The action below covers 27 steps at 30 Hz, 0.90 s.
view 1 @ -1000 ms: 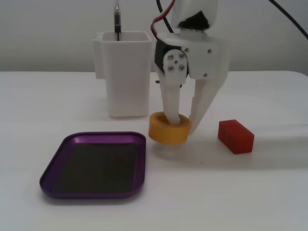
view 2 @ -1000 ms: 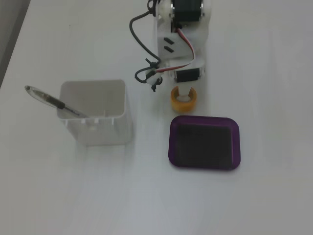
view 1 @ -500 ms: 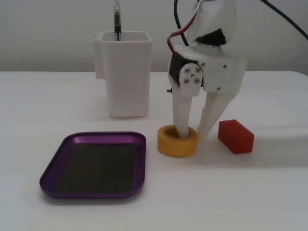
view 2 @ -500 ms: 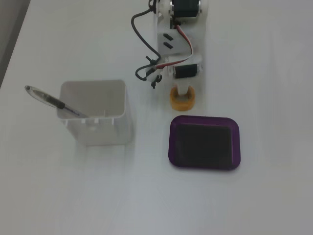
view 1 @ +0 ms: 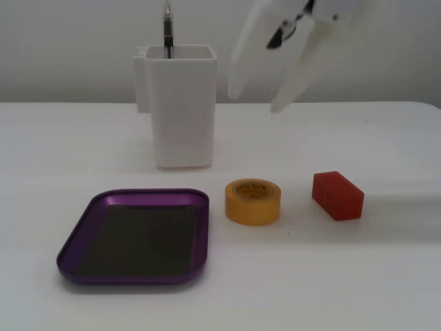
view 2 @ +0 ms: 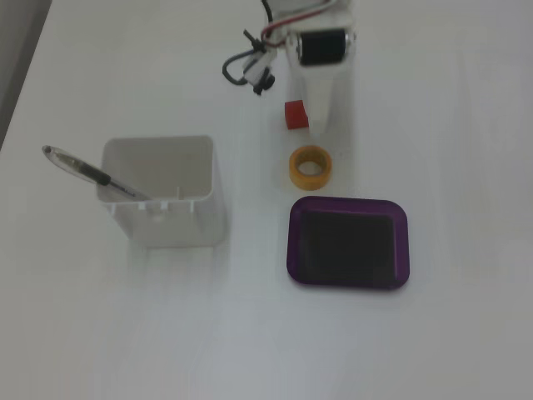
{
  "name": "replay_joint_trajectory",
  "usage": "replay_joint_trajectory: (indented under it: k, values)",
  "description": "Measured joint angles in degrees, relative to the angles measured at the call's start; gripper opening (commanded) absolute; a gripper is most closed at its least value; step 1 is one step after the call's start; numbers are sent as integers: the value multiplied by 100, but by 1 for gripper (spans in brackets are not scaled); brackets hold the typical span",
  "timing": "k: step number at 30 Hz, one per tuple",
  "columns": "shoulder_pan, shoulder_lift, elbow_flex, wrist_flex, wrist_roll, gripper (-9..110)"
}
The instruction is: Remove the yellow tape from the box.
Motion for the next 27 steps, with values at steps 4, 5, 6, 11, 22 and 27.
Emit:
replay_joint_trajectory:
  k: [4, 5, 6, 11, 22, 27]
  values:
    - [79, 1310, 756, 9, 35, 13]
    - [79, 1600, 1090, 9, 35, 13]
    - [79, 1881, 1450, 9, 35, 13]
    - [44, 3120, 3226, -299, 35, 13]
    - [44, 5889, 6284, -1204, 1134, 13]
    - [62, 7084, 7146, -1204, 1230, 13]
